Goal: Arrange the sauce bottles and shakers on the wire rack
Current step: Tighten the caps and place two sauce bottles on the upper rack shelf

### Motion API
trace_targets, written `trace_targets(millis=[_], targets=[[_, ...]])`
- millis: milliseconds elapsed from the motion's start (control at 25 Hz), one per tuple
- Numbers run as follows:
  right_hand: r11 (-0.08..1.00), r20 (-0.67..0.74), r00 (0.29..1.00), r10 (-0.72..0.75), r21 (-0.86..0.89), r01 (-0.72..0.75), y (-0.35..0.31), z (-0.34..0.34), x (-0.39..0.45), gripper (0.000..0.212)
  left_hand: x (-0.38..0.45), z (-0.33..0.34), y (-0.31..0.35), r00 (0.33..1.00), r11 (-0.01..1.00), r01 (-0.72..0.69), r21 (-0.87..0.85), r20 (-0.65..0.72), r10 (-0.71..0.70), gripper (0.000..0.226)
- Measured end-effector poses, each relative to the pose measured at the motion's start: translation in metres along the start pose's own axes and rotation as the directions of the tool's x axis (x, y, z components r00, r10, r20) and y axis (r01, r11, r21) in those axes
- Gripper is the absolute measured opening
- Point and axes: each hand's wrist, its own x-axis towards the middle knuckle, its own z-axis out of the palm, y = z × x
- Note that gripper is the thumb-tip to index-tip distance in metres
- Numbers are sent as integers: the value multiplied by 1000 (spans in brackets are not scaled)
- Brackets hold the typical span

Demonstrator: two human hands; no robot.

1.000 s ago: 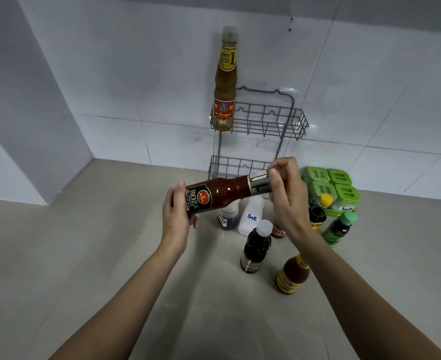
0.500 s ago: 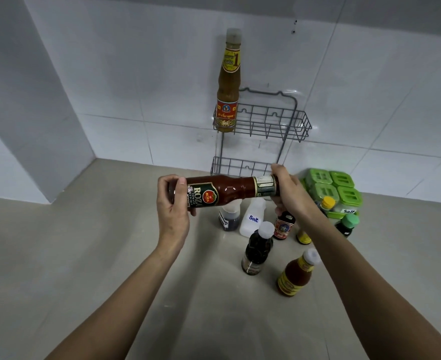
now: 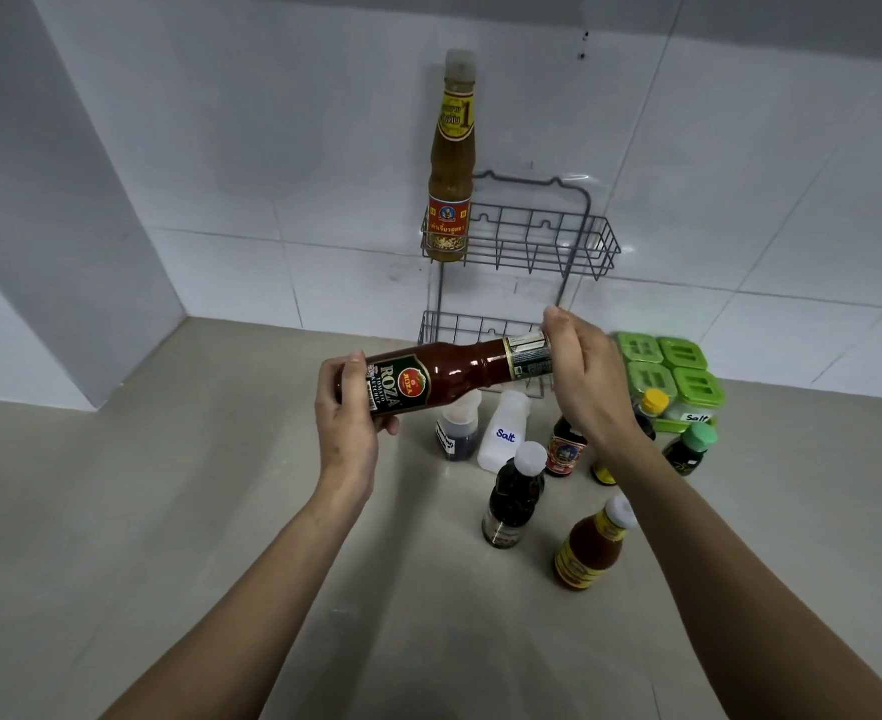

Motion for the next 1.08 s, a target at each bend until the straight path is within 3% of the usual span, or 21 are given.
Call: trace_targets(millis=[160,240,320,400,560,680,840,960,1080], targets=[[947,206,929,308,30,-321,-10,-8,11,55,0,2,-5,1000,1000,10,-4,-23,-10,15],[863,314,881,354,253,-437,-11,-8,11,54,-1,3,-7,999,1000,20,-21,-32,-21,17],[682,390,865,316,540,-493,-11,-2,8,54,1,7,-8,999,998,31,-47,-35,-32,20],[557,405,878,257,680,-477,-10,10,6,48,4,12,-7,999,997,30,-76,-38,-33,23],[545,311,892,329,709,-448,-16,21,15,29,10,22,-4,1000,998,-24,-65,12,25,19],[590,211,933,290,728,-348,-21,13,33,32,27,28,3,988,995,-96,35,128,91,26],[752,-23,992,122,655,-78,-42,-6,55,35,50,39,22,908,924,-249,289,401,120,41],[839,-215,977,8,533,110,-52,-15,79,40,79,51,27,856,777,-411,477,495,149,46],[893,-325,944,-54,408,192,-56,-16,114,45,114,63,23,779,307,-620,722,614,129,65]])
